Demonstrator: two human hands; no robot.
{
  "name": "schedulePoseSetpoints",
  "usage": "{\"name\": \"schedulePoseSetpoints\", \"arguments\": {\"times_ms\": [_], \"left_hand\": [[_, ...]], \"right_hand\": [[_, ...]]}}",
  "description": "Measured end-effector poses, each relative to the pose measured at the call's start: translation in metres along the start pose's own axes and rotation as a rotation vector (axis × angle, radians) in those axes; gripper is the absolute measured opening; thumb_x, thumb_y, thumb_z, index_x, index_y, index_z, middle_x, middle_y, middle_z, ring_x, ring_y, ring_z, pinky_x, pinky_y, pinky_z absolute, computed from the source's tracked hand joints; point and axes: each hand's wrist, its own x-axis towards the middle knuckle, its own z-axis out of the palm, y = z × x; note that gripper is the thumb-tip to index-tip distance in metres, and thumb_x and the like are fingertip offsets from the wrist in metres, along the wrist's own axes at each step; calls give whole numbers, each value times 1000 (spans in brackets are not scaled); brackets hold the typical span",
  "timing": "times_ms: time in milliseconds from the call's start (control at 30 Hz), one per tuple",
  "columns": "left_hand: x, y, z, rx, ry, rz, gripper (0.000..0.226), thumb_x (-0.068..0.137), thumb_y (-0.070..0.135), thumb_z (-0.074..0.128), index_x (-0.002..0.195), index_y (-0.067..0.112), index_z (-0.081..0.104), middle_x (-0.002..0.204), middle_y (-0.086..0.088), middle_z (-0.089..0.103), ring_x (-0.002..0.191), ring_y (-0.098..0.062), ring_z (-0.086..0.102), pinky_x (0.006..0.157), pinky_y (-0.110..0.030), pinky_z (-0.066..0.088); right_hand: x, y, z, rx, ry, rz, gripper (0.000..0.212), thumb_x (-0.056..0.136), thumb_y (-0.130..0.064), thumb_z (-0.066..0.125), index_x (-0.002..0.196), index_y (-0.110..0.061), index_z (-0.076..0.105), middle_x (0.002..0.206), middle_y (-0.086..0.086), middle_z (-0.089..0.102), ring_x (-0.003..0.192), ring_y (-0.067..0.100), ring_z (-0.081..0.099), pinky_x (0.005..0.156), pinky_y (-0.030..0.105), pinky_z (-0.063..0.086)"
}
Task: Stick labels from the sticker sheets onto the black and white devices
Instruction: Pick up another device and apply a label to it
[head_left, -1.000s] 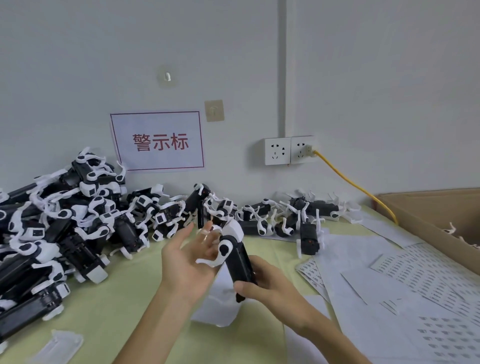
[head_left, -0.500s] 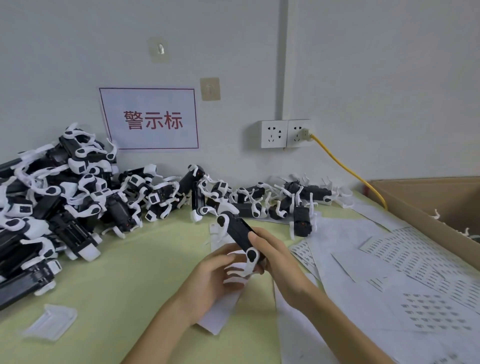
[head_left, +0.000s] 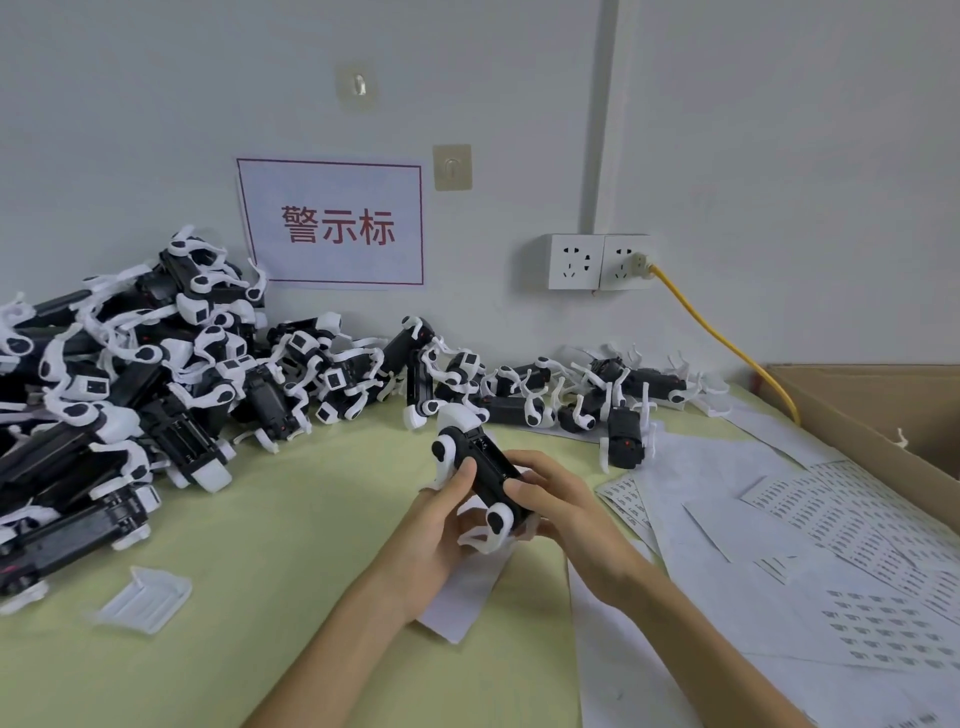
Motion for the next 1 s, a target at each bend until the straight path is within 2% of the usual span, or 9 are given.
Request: {"name": "schedulePoseSetpoints", "arguments": {"times_ms": [100, 200, 300, 400, 500, 567, 633, 800, 1000], "left_hand": [[-1, 3, 1, 3, 2, 5, 56, 97, 47, 60, 132, 3, 65, 137, -25, 62, 123, -37, 61, 103, -44, 43], [1, 0, 3, 20, 34, 32, 63, 93, 48, 64, 135, 1, 62, 140, -37, 53, 119, -39, 52, 99, -50, 31], [3, -6, 3, 59, 18, 44, 61, 93, 45, 67, 131, -2, 62, 134, -43, 51, 113, -37, 55, 94, -45, 38], [3, -9, 4, 119, -4, 33, 70, 83, 51, 79, 119, -7, 65, 104, -27, 70, 87, -27, 67, 70, -29, 50], [2, -10, 6, 119, -22, 27, 62, 77, 51, 85, 113, 3, 69, 84, -7, 68, 71, -17, 64, 60, -22, 49], [0, -10, 7, 147, -53, 32, 43, 83, 45, 82, 109, 13, 72, 85, -5, 68, 74, -16, 64, 61, -21, 48], [-2, -9, 8, 182, -71, 27, 44, 82, 42, 80, 109, 9, 71, 91, -10, 68, 80, -21, 63, 64, -24, 48], [-4, -8, 7, 131, -139, 4, 43, 83, 31, 79, 114, 3, 69, 105, -14, 68, 96, -25, 64, 74, -29, 51], [-8, 2, 9, 12, -236, -37, 52, 75, 46, 87, 114, 14, 75, 108, -11, 70, 93, -20, 68, 74, -26, 52]], "right_hand": [[0, 0, 1, -14, 50, -13, 36, 83, -33, 69, 119, -25, 70, 112, 15, 68, 86, 27, 64, 78, 41, 50], [0, -1, -1, -52, 118, -46, 32, 84, -30, 72, 114, -19, 72, 112, 15, 70, 86, 20, 65, 71, 33, 48], [0, -1, -3, -40, 140, -57, 21, 89, -25, 75, 106, -14, 71, 102, 12, 71, 82, 19, 67, 64, 28, 49], [1, -2, -3, -42, 169, -51, 35, 83, -35, 77, 99, -6, 66, 91, 10, 68, 78, 21, 65, 65, 37, 48], [2, -2, -3, -60, 179, -20, 38, 87, -37, 79, 92, -4, 62, 83, 6, 66, 73, 20, 63, 66, 35, 46], [1, -3, -4, -66, 164, -4, 43, 83, -46, 79, 84, -8, 59, 76, 2, 64, 68, 15, 61, 63, 26, 45], [0, -5, -5, -65, 142, 9, 43, 81, -51, 74, 76, -13, 54, 68, -5, 58, 63, 11, 55, 59, 20, 41], [-1, -9, -9, 64, 71, 58, 40, 82, -46, 68, 82, -10, 50, 78, 8, 49, 76, 22, 51, 72, 37, 37], [-3, -12, -10, 137, -6, 48, 30, 86, -38, 62, 79, -11, 49, 73, 1, 58, 72, 17, 58, 61, 27, 41]]}}
